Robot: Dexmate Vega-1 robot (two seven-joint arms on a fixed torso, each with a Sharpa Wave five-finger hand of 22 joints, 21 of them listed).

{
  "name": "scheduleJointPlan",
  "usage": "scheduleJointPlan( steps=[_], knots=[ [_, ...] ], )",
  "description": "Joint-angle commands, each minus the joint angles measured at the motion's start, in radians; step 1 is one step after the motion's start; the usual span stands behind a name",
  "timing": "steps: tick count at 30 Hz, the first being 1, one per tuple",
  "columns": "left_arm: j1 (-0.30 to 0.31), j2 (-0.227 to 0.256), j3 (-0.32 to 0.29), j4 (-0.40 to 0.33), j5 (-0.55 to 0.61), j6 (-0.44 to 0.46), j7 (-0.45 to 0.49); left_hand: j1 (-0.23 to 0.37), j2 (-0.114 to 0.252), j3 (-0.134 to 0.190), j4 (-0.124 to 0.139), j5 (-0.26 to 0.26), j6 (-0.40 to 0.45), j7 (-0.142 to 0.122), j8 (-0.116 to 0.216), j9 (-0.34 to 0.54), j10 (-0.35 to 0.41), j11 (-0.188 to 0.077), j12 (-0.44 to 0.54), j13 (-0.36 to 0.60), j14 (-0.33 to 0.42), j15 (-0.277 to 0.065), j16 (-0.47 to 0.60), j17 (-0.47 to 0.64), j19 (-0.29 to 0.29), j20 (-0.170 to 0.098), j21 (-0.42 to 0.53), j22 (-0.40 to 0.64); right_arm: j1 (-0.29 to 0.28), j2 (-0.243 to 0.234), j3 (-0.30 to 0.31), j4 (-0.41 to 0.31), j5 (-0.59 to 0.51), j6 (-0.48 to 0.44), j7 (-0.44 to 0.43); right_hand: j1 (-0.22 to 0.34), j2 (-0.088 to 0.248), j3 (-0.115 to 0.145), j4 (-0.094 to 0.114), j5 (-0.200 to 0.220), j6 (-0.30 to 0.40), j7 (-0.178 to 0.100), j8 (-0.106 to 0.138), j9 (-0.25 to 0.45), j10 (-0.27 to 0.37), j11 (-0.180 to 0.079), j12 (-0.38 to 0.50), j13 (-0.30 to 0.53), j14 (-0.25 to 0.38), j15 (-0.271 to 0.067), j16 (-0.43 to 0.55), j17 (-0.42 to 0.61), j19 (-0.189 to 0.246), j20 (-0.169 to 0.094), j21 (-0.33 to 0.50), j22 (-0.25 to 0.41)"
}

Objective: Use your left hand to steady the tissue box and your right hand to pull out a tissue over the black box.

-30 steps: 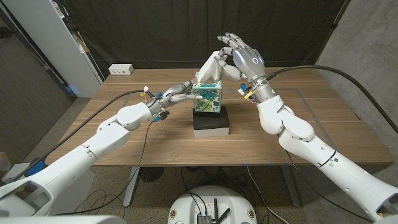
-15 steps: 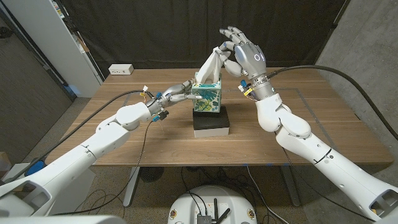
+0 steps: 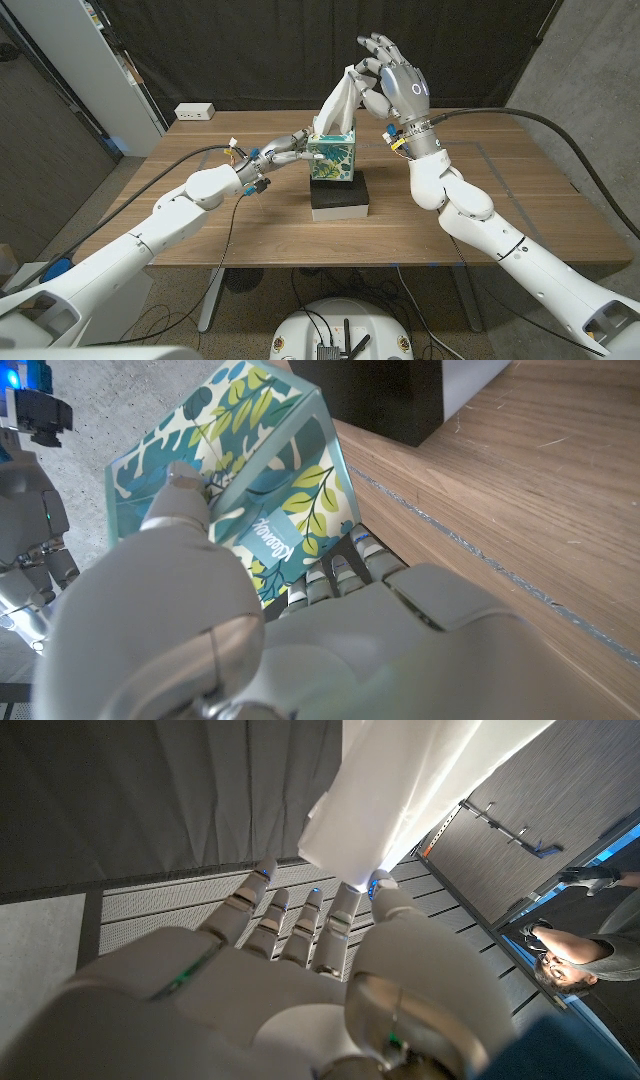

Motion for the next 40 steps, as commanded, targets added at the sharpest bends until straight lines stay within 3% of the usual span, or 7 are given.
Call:
scheduleJointPlan(
  steps=[1,23,40],
  knots=[
    [-0.004,0.002,-0.001,0.001,-0.004,0.002,-0.007,-0.009,0.0,0.007,0.001,-0.001,-0.01,0.0,0.005,0.001,-0.001,0.003,-0.006,0.002,-0.006,-0.002,0.001,0.002,-0.002,-0.004,0.003,0.004,0.031,0.031,-0.017,0.052,-0.002,0.013,-0.081,-0.006,0.009,0.001,0.014,0.005,-0.007,-0.002,0.012,0.015,0.013,-0.003,0.003,0.004,0.007,-0.142,0.014,0.009,-0.001,-0.067,-0.001,0.001],
    [-0.004,0.013,-0.005,0.0,-0.01,-0.002,-0.022,-0.011,0.0,0.008,0.001,-0.001,-0.012,-0.002,0.009,-0.001,-0.001,0.002,-0.006,0.003,-0.006,-0.003,0.002,0.002,-0.002,-0.005,0.004,0.004,0.056,0.081,-0.033,0.106,0.011,0.016,-0.212,-0.02,0.003,0.003,0.04,0.012,-0.022,-0.005,0.035,0.03,0.039,-0.005,0.014,0.016,0.023,-0.145,0.025,0.028,0.006,-0.069,0.002,0.002],
    [-0.013,0.034,-0.008,-0.026,-0.008,0.022,-0.036,-0.012,0.0,0.01,0.0,-0.001,-0.015,-0.002,0.012,-0.002,-0.003,0.002,-0.006,0.003,-0.01,-0.003,0.001,0.002,-0.004,-0.004,0.003,0.004,0.053,0.111,-0.03,0.126,0.032,-0.008,-0.291,-0.02,-0.001,0.005,0.044,0.015,-0.03,-0.007,0.046,0.03,0.04,-0.005,0.015,0.024,0.022,-0.144,0.023,0.034,0.005,-0.066,0.003,0.002]
  ],
)
